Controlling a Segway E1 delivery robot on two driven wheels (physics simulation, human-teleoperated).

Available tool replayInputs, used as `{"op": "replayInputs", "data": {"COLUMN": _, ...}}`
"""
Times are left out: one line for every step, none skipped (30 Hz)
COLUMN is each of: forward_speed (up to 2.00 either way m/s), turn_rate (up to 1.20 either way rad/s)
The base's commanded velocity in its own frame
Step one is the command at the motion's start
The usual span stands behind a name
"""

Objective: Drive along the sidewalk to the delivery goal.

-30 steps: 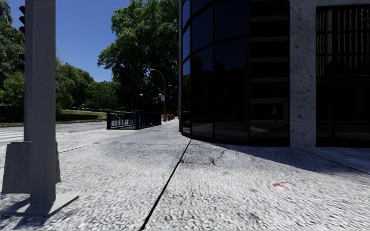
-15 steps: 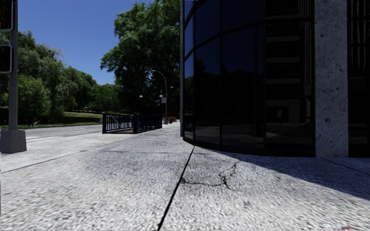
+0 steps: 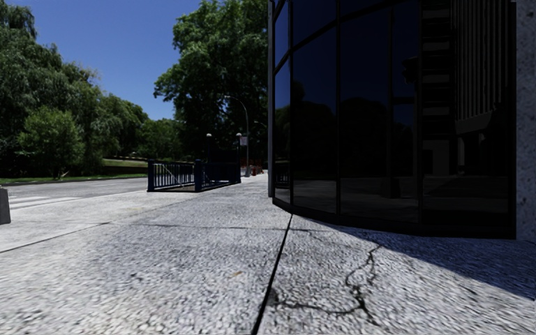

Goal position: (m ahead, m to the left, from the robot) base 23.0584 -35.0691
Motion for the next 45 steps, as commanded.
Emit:
{"op": "replayInputs", "data": {"forward_speed": 1.39, "turn_rate": 0.27}}
{"op": "replayInputs", "data": {"forward_speed": 1.66, "turn_rate": 0.27}}
{"op": "replayInputs", "data": {"forward_speed": 2.0, "turn_rate": 0.27}}
{"op": "replayInputs", "data": {"forward_speed": 2.0, "turn_rate": 0.27}}
{"op": "replayInputs", "data": {"forward_speed": 2.0, "turn_rate": 0.27}}
{"op": "replayInputs", "data": {"forward_speed": 2.0, "turn_rate": 0.27}}
{"op": "replayInputs", "data": {"forward_speed": 2.0, "turn_rate": 0.27}}
{"op": "replayInputs", "data": {"forward_speed": 2.0, "turn_rate": 0.27}}
{"op": "replayInputs", "data": {"forward_speed": 2.0, "turn_rate": 0.27}}
{"op": "replayInputs", "data": {"forward_speed": 2.0, "turn_rate": 0.27}}
{"op": "replayInputs", "data": {"forward_speed": 2.0, "turn_rate": 0.27}}
{"op": "replayInputs", "data": {"forward_speed": 2.0, "turn_rate": 0.27}}
{"op": "replayInputs", "data": {"forward_speed": 2.0, "turn_rate": 0.27}}
{"op": "replayInputs", "data": {"forward_speed": 2.0, "turn_rate": 0.27}}
{"op": "replayInputs", "data": {"forward_speed": 2.0, "turn_rate": 0.27}}
{"op": "replayInputs", "data": {"forward_speed": 2.0, "turn_rate": 0.27}}
{"op": "replayInputs", "data": {"forward_speed": 2.0, "turn_rate": 0.27}}
{"op": "replayInputs", "data": {"forward_speed": 2.0, "turn_rate": 0.27}}
{"op": "replayInputs", "data": {"forward_speed": 2.0, "turn_rate": 0.27}}
{"op": "replayInputs", "data": {"forward_speed": 2.0, "turn_rate": 0.27}}
{"op": "replayInputs", "data": {"forward_speed": 2.0, "turn_rate": 0.27}}
{"op": "replayInputs", "data": {"forward_speed": 2.0, "turn_rate": 0.27}}
{"op": "replayInputs", "data": {"forward_speed": 2.0, "turn_rate": 0.27}}
{"op": "replayInputs", "data": {"forward_speed": 2.0, "turn_rate": 0.27}}
{"op": "replayInputs", "data": {"forward_speed": 2.0, "turn_rate": 0.27}}
{"op": "replayInputs", "data": {"forward_speed": 2.0, "turn_rate": 0.27}}
{"op": "replayInputs", "data": {"forward_speed": 2.0, "turn_rate": 0.27}}
{"op": "replayInputs", "data": {"forward_speed": 2.0, "turn_rate": 0.27}}
{"op": "replayInputs", "data": {"forward_speed": 2.0, "turn_rate": 0.27}}
{"op": "replayInputs", "data": {"forward_speed": 2.0, "turn_rate": 0.27}}
{"op": "replayInputs", "data": {"forward_speed": 2.0, "turn_rate": 0.27}}
{"op": "replayInputs", "data": {"forward_speed": 2.0, "turn_rate": 0.27}}
{"op": "replayInputs", "data": {"forward_speed": 2.0, "turn_rate": 0.27}}
{"op": "replayInputs", "data": {"forward_speed": 2.0, "turn_rate": 0.27}}
{"op": "replayInputs", "data": {"forward_speed": 2.0, "turn_rate": 0.27}}
{"op": "replayInputs", "data": {"forward_speed": 2.0, "turn_rate": 0.23}}
{"op": "replayInputs", "data": {"forward_speed": 2.0, "turn_rate": 0.15}}
{"op": "replayInputs", "data": {"forward_speed": 2.0, "turn_rate": 0.02}}
{"op": "replayInputs", "data": {"forward_speed": 2.0, "turn_rate": 0.02}}
{"op": "replayInputs", "data": {"forward_speed": 2.0, "turn_rate": 0.0}}
{"op": "replayInputs", "data": {"forward_speed": 2.0, "turn_rate": 0.0}}
{"op": "replayInputs", "data": {"forward_speed": 2.0, "turn_rate": 0.0}}
{"op": "replayInputs", "data": {"forward_speed": 2.0, "turn_rate": 0.0}}
{"op": "replayInputs", "data": {"forward_speed": 2.0, "turn_rate": 0.0}}
{"op": "replayInputs", "data": {"forward_speed": 2.0, "turn_rate": 0.0}}
